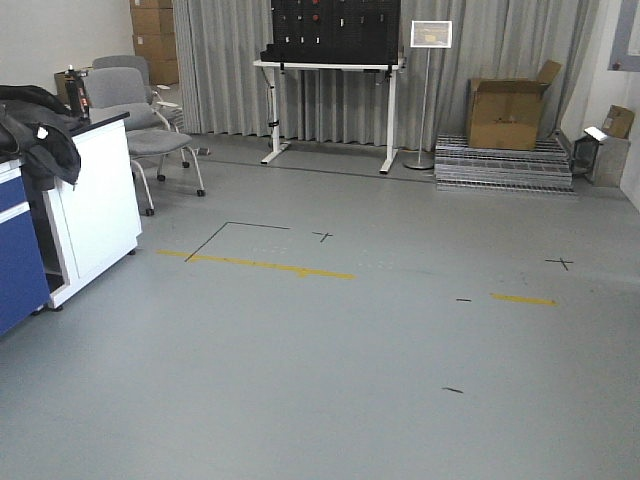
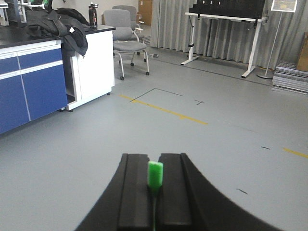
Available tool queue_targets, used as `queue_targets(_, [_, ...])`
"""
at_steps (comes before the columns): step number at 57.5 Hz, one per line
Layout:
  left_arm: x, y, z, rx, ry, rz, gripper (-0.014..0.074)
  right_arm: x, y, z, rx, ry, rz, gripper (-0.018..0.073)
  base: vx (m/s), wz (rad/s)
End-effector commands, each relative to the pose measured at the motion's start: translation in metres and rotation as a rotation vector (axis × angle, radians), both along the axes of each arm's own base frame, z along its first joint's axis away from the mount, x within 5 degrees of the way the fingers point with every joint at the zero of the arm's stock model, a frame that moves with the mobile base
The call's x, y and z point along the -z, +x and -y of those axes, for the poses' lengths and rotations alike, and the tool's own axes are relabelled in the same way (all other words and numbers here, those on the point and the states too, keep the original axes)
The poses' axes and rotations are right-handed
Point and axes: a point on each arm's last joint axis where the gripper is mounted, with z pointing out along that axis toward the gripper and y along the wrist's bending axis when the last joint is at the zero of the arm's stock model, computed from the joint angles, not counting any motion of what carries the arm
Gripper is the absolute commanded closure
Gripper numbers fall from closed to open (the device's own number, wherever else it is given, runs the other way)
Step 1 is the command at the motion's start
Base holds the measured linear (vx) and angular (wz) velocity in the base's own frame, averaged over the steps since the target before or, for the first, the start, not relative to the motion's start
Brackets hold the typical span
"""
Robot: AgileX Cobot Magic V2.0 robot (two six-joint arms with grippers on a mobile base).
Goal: Sort red and green spoons into left cabinet
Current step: 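Drive the base away from the bench carrying both spoons, then drive the base to the open white cabinet with the blue tray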
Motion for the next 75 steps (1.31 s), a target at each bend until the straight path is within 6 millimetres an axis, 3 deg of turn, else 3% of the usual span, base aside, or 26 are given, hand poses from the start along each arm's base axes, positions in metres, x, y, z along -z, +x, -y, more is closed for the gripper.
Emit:
queue_targets(1, [-0.0138, 0.0012, -0.0022, -0.033, -0.049, 0.062, 0.0597, -0.015, 0.0006, 0.0025, 0.031, 0.031, 0.087, 0.0562, 0.57, 0.03])
queue_targets(75, [-0.0138, 0.0012, -0.0022, -0.033, -0.049, 0.062, 0.0597, -0.015, 0.0006, 0.0025, 0.031, 0.031, 0.087, 0.0562, 0.6, -0.09])
